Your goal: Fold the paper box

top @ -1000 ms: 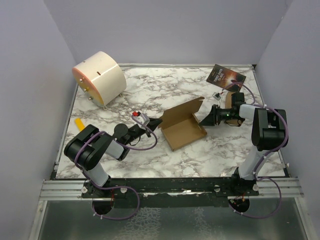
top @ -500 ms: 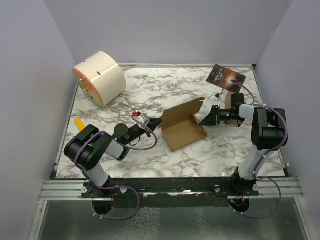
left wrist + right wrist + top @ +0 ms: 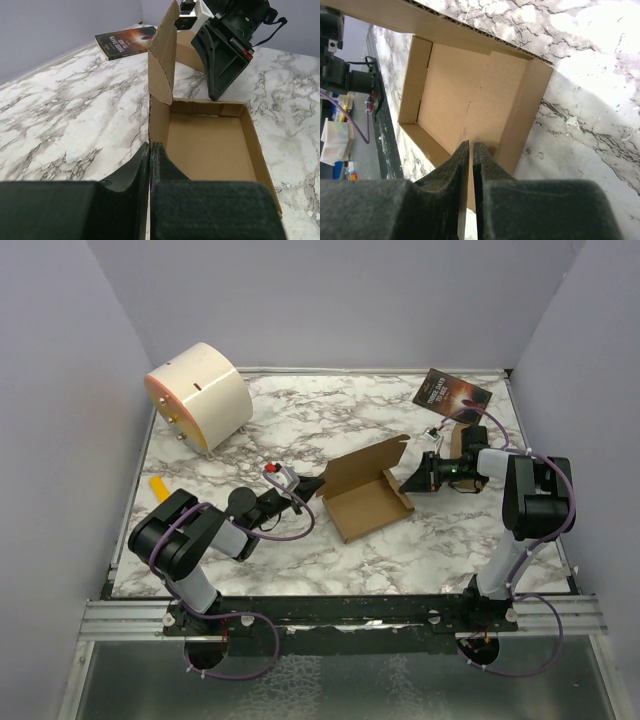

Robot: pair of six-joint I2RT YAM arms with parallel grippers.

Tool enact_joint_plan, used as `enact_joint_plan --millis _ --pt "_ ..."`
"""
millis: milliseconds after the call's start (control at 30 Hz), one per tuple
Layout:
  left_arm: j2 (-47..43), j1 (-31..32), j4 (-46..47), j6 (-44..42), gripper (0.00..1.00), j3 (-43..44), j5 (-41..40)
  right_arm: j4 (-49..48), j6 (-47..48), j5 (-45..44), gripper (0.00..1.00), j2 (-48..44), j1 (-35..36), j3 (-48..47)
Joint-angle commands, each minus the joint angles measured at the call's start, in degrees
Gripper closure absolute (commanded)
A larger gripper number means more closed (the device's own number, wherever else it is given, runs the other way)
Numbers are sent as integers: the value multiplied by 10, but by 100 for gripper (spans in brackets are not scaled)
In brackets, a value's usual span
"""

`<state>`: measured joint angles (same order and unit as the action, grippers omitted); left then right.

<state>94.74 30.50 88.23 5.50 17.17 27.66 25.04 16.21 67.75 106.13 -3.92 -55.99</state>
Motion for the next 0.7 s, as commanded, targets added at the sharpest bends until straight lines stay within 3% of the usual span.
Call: enact_joint_plan --millis 0,300,567,667 --pt "-8 4 138 4 100 -1 18 -11 14 -39 87 -5 0 -4" --pt "-11 4 138 10 100 0 18 -19 29 -84 73 -24 15 2" --pt "-13 5 138 13 100 -2 17 -23 41 -103 72 -46 22 3" --pt "-14 5 138 14 100 -2 16 -25 44 -105 76 -55 22 5"
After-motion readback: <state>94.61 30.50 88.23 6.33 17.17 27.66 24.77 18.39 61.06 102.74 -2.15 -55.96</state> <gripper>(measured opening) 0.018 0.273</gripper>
